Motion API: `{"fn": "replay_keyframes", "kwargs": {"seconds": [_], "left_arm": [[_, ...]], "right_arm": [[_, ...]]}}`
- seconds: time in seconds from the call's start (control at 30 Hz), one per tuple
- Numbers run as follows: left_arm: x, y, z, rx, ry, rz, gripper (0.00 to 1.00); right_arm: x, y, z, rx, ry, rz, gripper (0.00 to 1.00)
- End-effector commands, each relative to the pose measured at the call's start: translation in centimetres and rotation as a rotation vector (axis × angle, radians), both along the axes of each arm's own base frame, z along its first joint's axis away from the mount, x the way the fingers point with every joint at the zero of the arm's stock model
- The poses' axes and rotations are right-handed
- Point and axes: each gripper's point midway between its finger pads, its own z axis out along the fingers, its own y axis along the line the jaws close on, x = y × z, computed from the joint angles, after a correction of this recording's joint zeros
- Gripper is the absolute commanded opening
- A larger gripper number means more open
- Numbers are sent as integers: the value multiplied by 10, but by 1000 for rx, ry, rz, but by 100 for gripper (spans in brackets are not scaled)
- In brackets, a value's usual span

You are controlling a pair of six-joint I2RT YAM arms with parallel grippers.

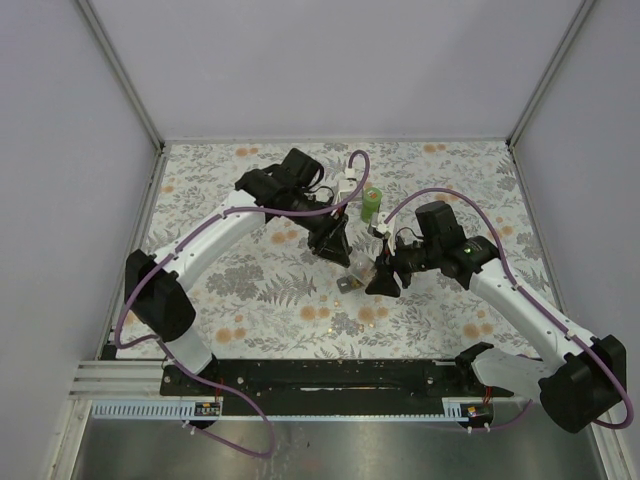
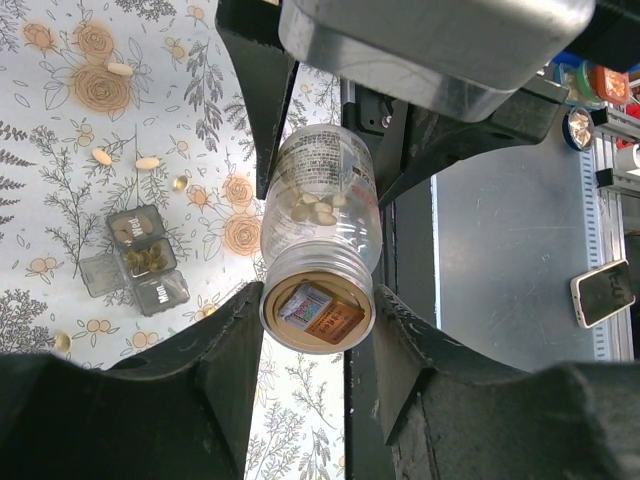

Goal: Sort the pills into containers
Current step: Screw the lid of the pill bottle onto the pill bottle.

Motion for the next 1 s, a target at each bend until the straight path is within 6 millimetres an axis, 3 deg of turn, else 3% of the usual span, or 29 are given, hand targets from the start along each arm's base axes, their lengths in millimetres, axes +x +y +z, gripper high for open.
{"fn": "replay_keyframes", "kwargs": {"seconds": [0.0, 0.37, 0.97], "left_arm": [[0, 0, 17, -58, -55, 1, 6], [-2, -4, 23, -136, -87, 32, 5], [-30, 0, 34, -296, -303, -177, 1]], "right_arm": [[9, 7, 22, 43, -69, 2, 0], [11, 9, 23, 59, -65, -7, 0], [-8, 20, 37, 157, 105, 138, 0]]}}
